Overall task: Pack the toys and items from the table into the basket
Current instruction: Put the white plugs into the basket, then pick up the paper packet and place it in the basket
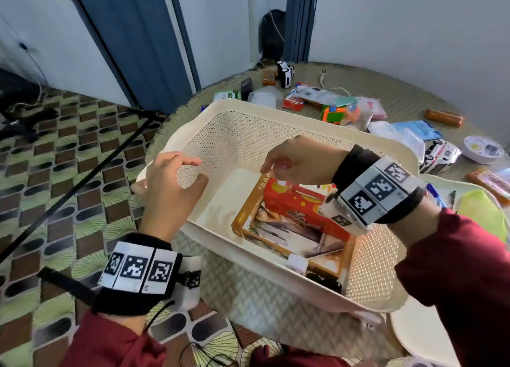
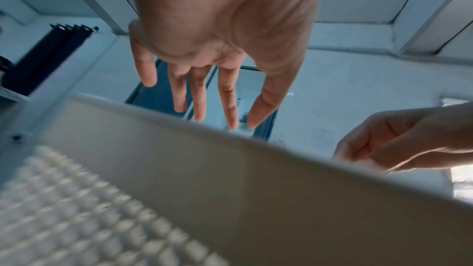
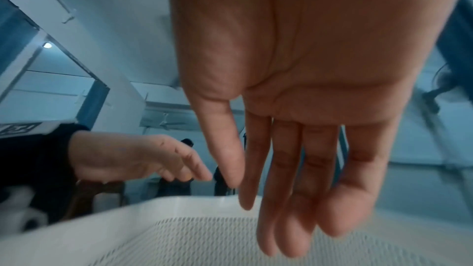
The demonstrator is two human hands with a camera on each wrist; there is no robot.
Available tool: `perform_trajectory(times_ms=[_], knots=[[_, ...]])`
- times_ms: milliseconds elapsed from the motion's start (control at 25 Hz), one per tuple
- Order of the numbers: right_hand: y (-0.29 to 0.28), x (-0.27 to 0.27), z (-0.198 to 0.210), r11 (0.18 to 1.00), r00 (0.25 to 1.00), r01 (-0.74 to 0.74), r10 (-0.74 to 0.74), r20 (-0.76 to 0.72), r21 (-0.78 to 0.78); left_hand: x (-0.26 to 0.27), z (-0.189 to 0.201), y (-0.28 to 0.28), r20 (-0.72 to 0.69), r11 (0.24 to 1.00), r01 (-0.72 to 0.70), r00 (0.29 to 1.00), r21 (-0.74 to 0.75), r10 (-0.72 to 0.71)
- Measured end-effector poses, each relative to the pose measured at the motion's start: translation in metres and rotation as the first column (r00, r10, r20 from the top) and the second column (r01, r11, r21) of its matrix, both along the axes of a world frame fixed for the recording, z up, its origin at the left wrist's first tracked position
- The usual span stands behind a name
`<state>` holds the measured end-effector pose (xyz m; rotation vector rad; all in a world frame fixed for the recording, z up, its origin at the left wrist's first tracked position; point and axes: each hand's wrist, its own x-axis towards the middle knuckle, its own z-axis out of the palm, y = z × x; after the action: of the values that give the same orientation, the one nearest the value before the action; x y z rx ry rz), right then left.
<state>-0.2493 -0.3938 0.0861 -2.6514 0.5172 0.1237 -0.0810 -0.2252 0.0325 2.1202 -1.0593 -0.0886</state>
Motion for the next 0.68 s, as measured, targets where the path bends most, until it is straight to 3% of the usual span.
perform_trajectory(times_ms=[120, 320, 520, 680], knots=[[0.012, -0.028, 0.031, 0.987, 0.986, 0.142, -0.135, 0.100, -0.070, -0.011, 0.017, -0.004, -0.004, 0.980, 0.188, 0.982, -0.062, -0.189], [0.047, -0.093, 0.062, 0.923, 0.911, 0.373, -0.343, 0.228, -0.100, -0.053, 0.030, -0.005, -0.057, 0.923, 0.380, 0.922, -0.060, -0.383], [0.101, -0.132, 0.059, 0.898, 0.850, 0.438, -0.403, 0.340, -0.030, -0.091, 0.023, 0.019, -0.164, 0.882, 0.428, 0.873, -0.198, -0.460], [0.135, -0.138, 0.038, 0.935, 0.821, 0.351, -0.338, 0.460, 0.061, -0.113, 0.019, 0.056, -0.183, 0.894, 0.359, 0.892, -0.269, -0.413]])
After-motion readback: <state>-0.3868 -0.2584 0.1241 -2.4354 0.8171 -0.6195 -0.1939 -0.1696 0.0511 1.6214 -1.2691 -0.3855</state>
